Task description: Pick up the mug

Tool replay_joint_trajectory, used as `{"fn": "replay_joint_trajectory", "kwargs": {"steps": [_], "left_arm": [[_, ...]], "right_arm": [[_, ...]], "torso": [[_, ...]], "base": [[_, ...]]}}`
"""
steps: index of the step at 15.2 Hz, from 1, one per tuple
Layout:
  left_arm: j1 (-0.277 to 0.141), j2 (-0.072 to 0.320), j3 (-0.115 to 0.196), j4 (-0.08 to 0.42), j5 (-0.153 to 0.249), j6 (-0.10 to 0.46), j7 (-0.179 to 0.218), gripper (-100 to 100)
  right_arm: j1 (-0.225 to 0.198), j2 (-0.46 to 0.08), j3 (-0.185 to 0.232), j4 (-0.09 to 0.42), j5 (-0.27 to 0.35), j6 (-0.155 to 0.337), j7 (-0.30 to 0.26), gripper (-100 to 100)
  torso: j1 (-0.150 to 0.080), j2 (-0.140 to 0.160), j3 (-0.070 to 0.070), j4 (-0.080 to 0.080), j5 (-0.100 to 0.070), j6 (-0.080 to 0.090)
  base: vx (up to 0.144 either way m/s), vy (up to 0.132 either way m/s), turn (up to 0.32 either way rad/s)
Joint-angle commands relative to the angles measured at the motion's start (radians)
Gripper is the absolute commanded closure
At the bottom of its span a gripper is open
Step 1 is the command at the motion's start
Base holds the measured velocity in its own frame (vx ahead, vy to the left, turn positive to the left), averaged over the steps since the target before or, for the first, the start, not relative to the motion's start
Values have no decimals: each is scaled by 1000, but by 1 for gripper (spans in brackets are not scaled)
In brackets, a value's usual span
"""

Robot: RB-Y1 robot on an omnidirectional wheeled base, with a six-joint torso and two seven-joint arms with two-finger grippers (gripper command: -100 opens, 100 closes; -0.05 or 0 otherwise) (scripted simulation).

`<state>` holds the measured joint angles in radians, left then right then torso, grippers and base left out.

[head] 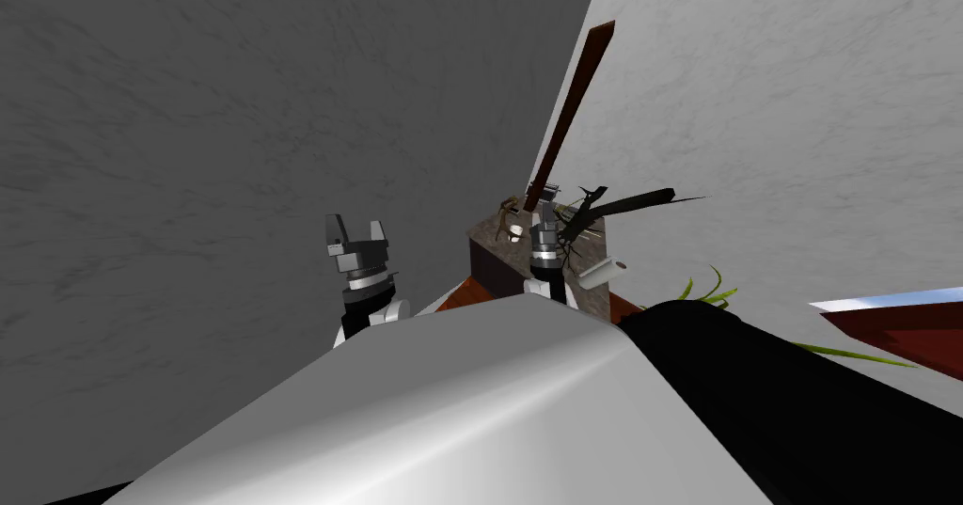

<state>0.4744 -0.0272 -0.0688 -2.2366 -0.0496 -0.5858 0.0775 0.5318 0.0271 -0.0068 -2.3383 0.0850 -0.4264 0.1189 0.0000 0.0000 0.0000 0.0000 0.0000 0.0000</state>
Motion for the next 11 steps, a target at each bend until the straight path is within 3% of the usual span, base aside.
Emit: {"fn": "replay_joint_trajectory", "kwargs": {"steps": [1,11], "left_arm": [[0,0,0,0,0,0,0,0],[0,0,0,0,0,0,0,0]], "right_arm": [[0,-31,-2,8,2,-1,-2,-100],[5,-245,-16,93,28,-13,-19,-100]], "torso": [[0,0,0,0,0,0],[-2,0,0,0,0,0]], "base": [[-1,-1,20],[-4,-10,44]]}}
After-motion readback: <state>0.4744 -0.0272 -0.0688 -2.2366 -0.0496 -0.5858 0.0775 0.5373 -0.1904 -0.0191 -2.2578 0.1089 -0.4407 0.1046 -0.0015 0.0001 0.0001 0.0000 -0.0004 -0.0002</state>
